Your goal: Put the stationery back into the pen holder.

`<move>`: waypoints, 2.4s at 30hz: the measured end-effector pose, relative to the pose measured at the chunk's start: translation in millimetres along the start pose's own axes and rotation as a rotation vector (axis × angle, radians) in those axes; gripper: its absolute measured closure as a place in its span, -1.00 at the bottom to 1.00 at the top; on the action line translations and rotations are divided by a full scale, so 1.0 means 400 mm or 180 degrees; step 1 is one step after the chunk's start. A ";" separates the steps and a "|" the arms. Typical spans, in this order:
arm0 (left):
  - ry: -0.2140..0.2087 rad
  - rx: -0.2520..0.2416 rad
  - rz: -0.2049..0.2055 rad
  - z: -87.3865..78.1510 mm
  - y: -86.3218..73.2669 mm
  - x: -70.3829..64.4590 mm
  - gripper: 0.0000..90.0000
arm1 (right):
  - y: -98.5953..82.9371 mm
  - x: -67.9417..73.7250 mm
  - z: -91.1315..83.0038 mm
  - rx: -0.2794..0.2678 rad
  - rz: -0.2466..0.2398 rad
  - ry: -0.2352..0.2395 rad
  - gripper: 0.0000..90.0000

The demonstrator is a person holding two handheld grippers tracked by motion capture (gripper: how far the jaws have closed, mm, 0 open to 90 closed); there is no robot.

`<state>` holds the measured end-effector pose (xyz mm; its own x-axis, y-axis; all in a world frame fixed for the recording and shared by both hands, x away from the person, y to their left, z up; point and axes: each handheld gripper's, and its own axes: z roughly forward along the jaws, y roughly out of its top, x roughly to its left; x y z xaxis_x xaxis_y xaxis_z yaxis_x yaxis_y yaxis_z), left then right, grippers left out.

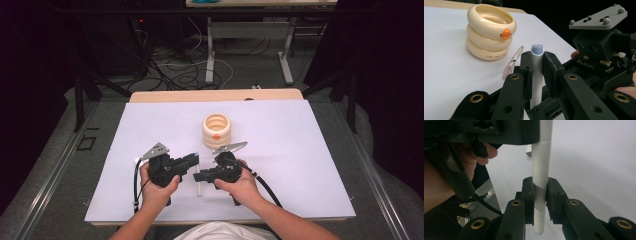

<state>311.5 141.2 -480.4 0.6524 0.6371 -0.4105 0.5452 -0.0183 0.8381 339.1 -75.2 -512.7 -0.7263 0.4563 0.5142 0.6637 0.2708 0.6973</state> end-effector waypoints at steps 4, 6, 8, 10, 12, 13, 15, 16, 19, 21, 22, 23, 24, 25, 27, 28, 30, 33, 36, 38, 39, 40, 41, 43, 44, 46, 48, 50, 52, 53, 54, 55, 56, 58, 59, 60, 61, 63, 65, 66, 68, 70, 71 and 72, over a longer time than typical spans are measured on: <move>0.0016 -0.0021 -0.0011 -0.001 -0.003 0.000 0.74 | -0.002 0.002 0.005 -0.0058 0.0022 0.0023 0.74; 0.0039 -0.0035 -0.0011 -0.001 -0.004 0.002 0.74 | 0.001 0.002 0.002 0.0033 0.0002 -0.0008 0.74; 0.0043 -0.0039 -0.0041 0.001 -0.006 0.004 0.70 | -0.001 0.001 0.009 -0.0056 -0.0010 -0.0038 0.74; 0.0023 -0.0058 -0.0051 -0.001 -0.007 0.007 0.58 | 0.003 -0.005 0.009 0.0002 -0.0027 -0.0095 0.74; 0.0059 -0.0062 -0.0049 0.000 -0.007 0.010 0.51 | 0.005 -0.013 0.009 0.0001 -0.0035 -0.0145 0.74; 0.0076 -0.0058 -0.0058 -0.001 -0.008 0.011 0.47 | 0.008 -0.016 0.006 0.0027 -0.0037 -0.0173 0.74; 0.0134 -0.0071 -0.0056 -0.002 -0.008 0.016 0.41 | 0.012 -0.022 0.002 -0.0018 -0.0066 -0.0233 0.74; 0.0150 -0.0076 -0.0077 -0.003 -0.008 0.017 0.40 | 0.016 -0.024 -0.005 -0.0008 -0.0100 -0.0265 0.74; 0.0220 -0.0116 -0.0099 -0.006 -0.007 0.024 0.33 | 0.029 -0.034 -0.020 -0.0154 -0.0142 -0.0362 0.74; 0.0250 -0.0122 -0.0097 -0.009 -0.006 0.031 0.29 | 0.043 -0.040 -0.034 -0.0177 -0.0148 -0.0416 0.74; 0.0267 -0.0120 -0.0110 -0.011 -0.006 0.034 0.28 | 0.051 -0.043 -0.040 -0.0207 -0.0150 -0.0448 0.74; 0.0293 -0.0128 -0.0127 -0.010 -0.006 0.036 0.26 | 0.058 -0.046 -0.046 -0.0227 -0.0157 -0.0471 0.74; 0.0318 -0.0137 -0.0119 -0.010 -0.006 0.039 0.24 | 0.065 -0.049 -0.051 -0.0239 -0.0178 -0.0501 0.74; 0.0346 -0.0131 -0.0122 -0.009 -0.007 0.042 0.22 | 0.073 -0.051 -0.057 -0.0253 -0.0171 -0.0533 0.74; 0.0425 -0.0157 -0.0108 -0.006 -0.008 0.049 0.17 | 0.088 -0.057 -0.067 -0.0269 -0.0182 -0.0587 0.74; 0.0456 -0.0145 -0.0111 -0.005 -0.008 0.052 0.15 | 0.095 -0.059 -0.071 -0.0277 -0.0186 -0.0618 0.74; 0.0507 -0.0122 -0.0107 -0.002 -0.007 0.057 0.11 | 0.109 -0.066 -0.079 -0.0307 -0.0203 -0.0670 0.74; 0.0578 -0.0100 -0.0028 0.004 -0.008 0.064 0.02 | 0.131 -0.074 -0.091 -0.0328 -0.0210 -0.0739 0.74; 0.0632 -0.0039 0.0035 0.013 -0.010 0.073 -0.12 | 0.154 -0.080 -0.102 -0.0376 -0.0214 -0.0808 0.74; 0.0673 0.0014 0.0089 0.020 -0.013 0.078 -0.20 | 0.169 -0.083 -0.110 -0.0380 -0.0220 -0.0840 0.74; 0.0689 0.0046 0.0119 0.024 -0.015 0.080 -0.22 | 0.176 -0.085 -0.114 -0.0394 -0.0209 -0.0862 0.74; 0.0707 0.0079 0.0147 0.027 -0.017 0.083 -0.26 | 0.184 -0.086 -0.118 -0.0390 -0.0201 -0.0876 0.74; 0.0720 0.0088 0.0164 0.030 -0.019 0.085 -0.29 | 0.191 -0.087 -0.121 -0.0413 -0.0201 -0.0891 0.74; 0.0772 0.0131 0.0246 0.036 -0.022 0.088 -0.36 | 0.204 -0.089 -0.128 -0.0435 -0.0207 -0.0928 0.74; 0.0801 0.0133 0.0319 0.039 -0.023 0.090 -0.41 | 0.210 -0.090 -0.131 -0.0443 -0.0212 -0.0948 0.74; 0.0840 0.0150 0.0423 0.044 -0.024 0.091 -0.45 | 0.221 -0.091 -0.136 -0.0462 -0.0214 -0.0981 0.74; 0.0849 0.0170 0.0462 0.048 -0.026 0.091 -0.50 | 0.232 -0.092 -0.141 -0.0482 -0.0228 -0.1011 0.74; 0.0865 0.0174 0.0494 0.052 -0.027 0.091 -0.51 | 0.242 -0.092 -0.143 -0.0497 -0.0234 -0.1043 0.74; 0.0859 0.0154 0.0489 0.052 -0.027 0.093 -0.51 | 0.253 -0.092 -0.145 -0.0517 -0.0239 -0.1071 0.74; 0.0887 0.0137 0.0489 0.052 -0.027 0.093 -0.51 | 0.259 -0.093 -0.148 -0.0518 -0.0247 -0.1087 0.74; 0.0899 0.0132 0.0489 0.052 -0.027 0.095 -0.51 | 0.264 -0.094 -0.148 -0.0557 -0.0244 -0.1108 0.74; 0.0899 0.0127 0.0465 0.051 -0.026 0.096 -0.51 | 0.269 -0.095 -0.149 -0.0567 -0.0238 -0.1110 0.74; 0.0918 0.0106 0.0475 0.050 -0.026 0.097 -0.51 | 0.274 -0.096 -0.151 -0.0579 -0.0236 -0.1131 0.74; 0.0909 0.0129 0.0409 0.047 -0.026 0.099 -0.49 | 0.283 -0.098 -0.153 -0.0595 -0.0229 -0.1161 0.74; 0.0910 0.0125 0.0437 0.046 -0.025 0.102 -0.47 | 0.287 -0.099 -0.154 -0.0615 -0.0232 -0.1182 0.74; 0.0930 0.0122 0.0430 0.045 -0.025 0.102 -0.47 | 0.290 -0.100 -0.154 -0.0625 -0.0226 -0.1195 0.74; 0.0967 0.0134 0.0437 0.044 -0.024 0.104 -0.49 | 0.294 -0.102 -0.155 -0.0628 -0.0232 -0.1206 0.74; 0.0930 0.0133 0.0420 0.044 -0.024 0.106 -0.49 | 0.299 -0.105 -0.155 -0.0645 -0.0210 -0.1239 0.74; 0.0928 0.0132 0.0392 0.044 -0.024 0.106 -0.46 | 0.304 -0.110 -0.155 -0.0662 -0.0205 -0.1269 0.74; 0.0976 0.0154 0.0350 0.043 -0.024 0.106 -0.47 | 0.307 -0.112 -0.156 -0.0667 -0.0211 -0.1282 0.74; 0.0977 0.0145 0.0301 0.042 -0.023 0.107 -0.50 | 0.311 -0.115 -0.154 -0.0686 -0.0187 -0.1322 0.74; 0.0990 0.0157 0.0302 0.040 -0.023 0.109 -0.50 | 0.316 -0.119 -0.153 -0.0712 -0.0184 -0.1363 0.74; 0.0986 0.0152 0.0267 0.041 -0.023 0.108 -0.51 | 0.318 -0.122 -0.152 -0.0741 -0.0211 -0.1375 0.74; 0.0983 0.0163 0.0247 0.041 -0.024 0.109 -0.55 | 0.319 -0.123 -0.150 -0.0755 -0.0192 -0.1404 0.74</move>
<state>343.4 156.3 -512.4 0.5068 0.8359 -0.2110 0.5309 -0.1098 0.8403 449.0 -114.0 -419.0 -0.5832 0.7744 0.2452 0.5268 0.1308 0.8399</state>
